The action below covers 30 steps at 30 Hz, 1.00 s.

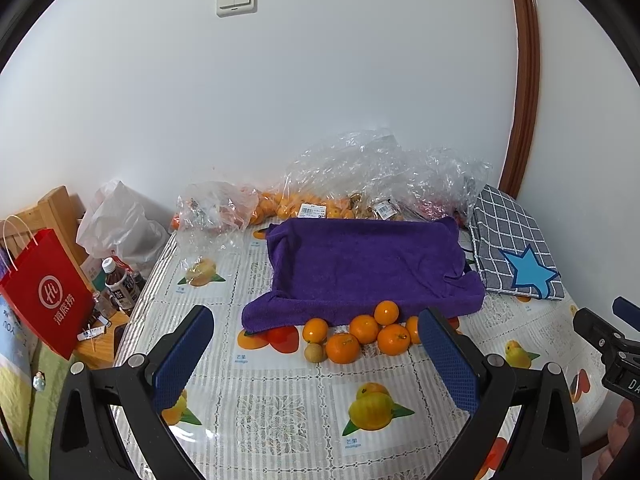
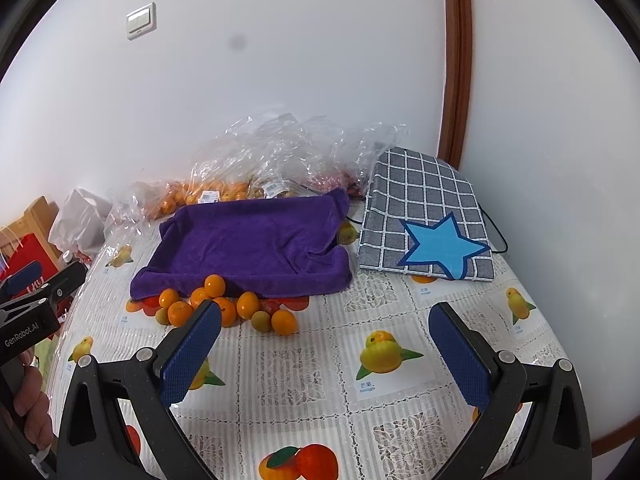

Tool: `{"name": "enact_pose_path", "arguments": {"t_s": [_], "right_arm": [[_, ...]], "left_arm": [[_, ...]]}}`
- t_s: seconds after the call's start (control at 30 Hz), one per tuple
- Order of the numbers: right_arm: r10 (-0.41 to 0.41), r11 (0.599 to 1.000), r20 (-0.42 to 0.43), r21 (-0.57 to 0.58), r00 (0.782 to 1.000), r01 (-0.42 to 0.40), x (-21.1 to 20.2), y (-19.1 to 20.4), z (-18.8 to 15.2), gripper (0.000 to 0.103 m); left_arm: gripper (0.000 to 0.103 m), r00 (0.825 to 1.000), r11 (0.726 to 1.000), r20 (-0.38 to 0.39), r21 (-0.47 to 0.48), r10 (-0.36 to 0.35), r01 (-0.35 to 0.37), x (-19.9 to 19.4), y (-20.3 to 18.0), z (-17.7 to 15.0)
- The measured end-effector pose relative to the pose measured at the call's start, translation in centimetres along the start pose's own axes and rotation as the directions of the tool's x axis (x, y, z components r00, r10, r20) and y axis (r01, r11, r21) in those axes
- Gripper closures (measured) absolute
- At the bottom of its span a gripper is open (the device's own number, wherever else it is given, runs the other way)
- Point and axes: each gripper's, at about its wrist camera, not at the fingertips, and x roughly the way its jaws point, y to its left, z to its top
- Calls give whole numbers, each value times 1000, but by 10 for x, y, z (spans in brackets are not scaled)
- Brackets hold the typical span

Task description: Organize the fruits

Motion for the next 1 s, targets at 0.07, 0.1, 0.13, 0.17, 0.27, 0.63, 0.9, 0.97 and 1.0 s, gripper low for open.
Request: {"name": "enact_pose_path", "arguments": {"t_s": [0.07, 0.1, 0.13, 0.17, 0.27, 0.63, 0.9, 0.97, 1.0], "right_arm": [[0, 1000, 0, 1, 1000, 0, 0, 0, 0, 1], [0, 1000, 0, 2, 1000, 0, 0, 1, 1, 1], [0, 1000, 1, 3, 1000, 0, -1, 1, 1, 1], [1, 1000, 2, 4, 1000, -1, -1, 1, 1, 1], [1, 1000, 5, 2, 1000, -1, -2, 2, 1, 1], [3, 1000, 5, 3, 1000, -3, -2, 2, 1, 1], [2, 1000, 10, 0, 1000, -2, -4, 3, 3, 1], [0, 1000, 11, 0, 1000, 0, -4, 3, 3, 1], [-1, 1000, 11, 0, 1000, 1, -5, 3, 3, 1]], "left_arm": [[0, 1000, 1000, 0, -3, 0, 0, 0, 1, 1], [0, 1000, 1000, 0, -4, -1, 1, 0, 2, 1], [0, 1000, 1000, 1, -4, -2, 2, -1, 2, 1], [0, 1000, 1000, 2, -1, -1, 1, 0, 1, 1], [0, 1000, 1000, 1, -1, -1, 1, 0, 1, 1], [0, 1000, 1000, 6, -2, -3, 3, 0, 4, 4], [0, 1000, 1000, 8, -3, -3, 3, -1, 4, 5], [0, 1000, 1000, 9, -4, -5, 5, -1, 4, 5], [0, 1000, 1000, 10, -5, -6, 6, -2, 4, 5]]}}
